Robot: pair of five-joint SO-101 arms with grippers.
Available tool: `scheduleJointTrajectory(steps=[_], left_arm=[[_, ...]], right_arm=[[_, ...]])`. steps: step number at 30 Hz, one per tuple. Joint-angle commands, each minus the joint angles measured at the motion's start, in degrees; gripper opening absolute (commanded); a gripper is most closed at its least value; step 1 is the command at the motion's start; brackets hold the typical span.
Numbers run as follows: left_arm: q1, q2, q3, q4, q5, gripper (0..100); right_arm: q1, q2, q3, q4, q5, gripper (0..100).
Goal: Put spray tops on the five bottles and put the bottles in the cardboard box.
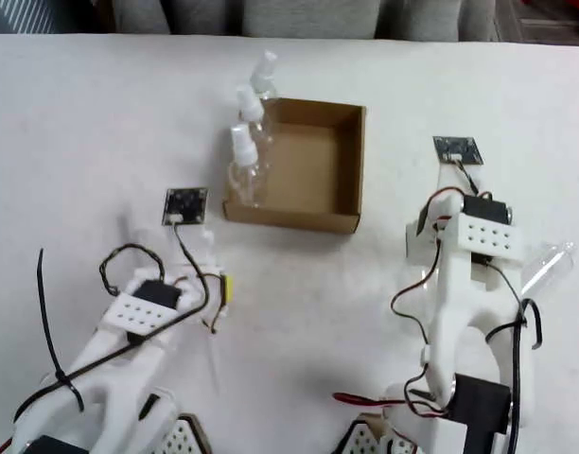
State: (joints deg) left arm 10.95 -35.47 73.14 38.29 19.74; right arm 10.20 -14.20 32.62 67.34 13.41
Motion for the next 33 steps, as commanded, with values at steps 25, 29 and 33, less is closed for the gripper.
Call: scheduleJointTrajectory(steps=[25, 29, 33], left_arm=[[-0.40, -1.71, -0.53, -1.23, -0.62, 2], [-0.40, -1.71, -0.53, -1.14, -0.62, 2], [-0.40, -1.71, -0.53, -1.14, -0.62, 2]], right_arm=[[-3.65, 8.31, -1.85, -4.35, -4.04, 25.2], [-3.65, 8.40, -1.76, -5.14, -3.96, 25.2], [-3.65, 9.98, -2.02, -4.97, -0.79, 25.2]])
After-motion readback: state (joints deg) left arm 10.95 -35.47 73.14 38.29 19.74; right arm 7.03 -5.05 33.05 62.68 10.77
